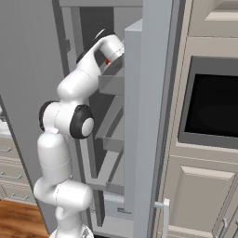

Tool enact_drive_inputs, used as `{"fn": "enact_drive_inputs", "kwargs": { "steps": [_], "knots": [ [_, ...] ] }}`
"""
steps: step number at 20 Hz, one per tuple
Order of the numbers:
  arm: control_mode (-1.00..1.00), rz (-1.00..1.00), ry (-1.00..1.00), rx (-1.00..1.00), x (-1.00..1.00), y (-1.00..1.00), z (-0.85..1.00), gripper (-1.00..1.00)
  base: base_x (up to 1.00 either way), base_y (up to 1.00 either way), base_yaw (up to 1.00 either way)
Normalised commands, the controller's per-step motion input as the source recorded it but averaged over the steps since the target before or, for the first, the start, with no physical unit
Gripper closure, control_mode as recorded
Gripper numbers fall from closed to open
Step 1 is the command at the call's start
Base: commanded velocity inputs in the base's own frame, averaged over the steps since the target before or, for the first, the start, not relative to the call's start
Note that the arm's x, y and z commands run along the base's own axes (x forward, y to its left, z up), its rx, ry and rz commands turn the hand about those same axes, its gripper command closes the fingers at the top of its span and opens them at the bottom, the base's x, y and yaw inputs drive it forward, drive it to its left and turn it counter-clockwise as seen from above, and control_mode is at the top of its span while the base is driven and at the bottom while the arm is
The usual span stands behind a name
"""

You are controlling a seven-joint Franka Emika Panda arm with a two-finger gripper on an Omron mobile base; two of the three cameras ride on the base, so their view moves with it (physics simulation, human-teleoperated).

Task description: Take the tomato and tomato out of the freezer and place them in the tupperware container on the counter. Then put the tupperware containing the vegetables back in the freezer.

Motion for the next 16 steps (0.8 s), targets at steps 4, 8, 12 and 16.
{"fn": "enact_drive_inputs", "kwargs": {
  "steps": [4,8,12,16],
  "knots": [
    [-1.00,0.05,0.07,0.01,0.16,0.13,0.00,-1.00,0.00,0.00,0.00],
    [-1.00,0.06,0.12,0.05,0.16,0.09,-0.06,-1.00,0.00,0.00,0.00],
    [-1.00,0.07,0.13,0.04,0.12,0.16,-0.16,1.00,0.00,0.00,0.00],
    [-1.00,0.05,0.09,0.01,0.02,0.19,-0.20,1.00,0.00,0.00,0.00]
  ]
}}
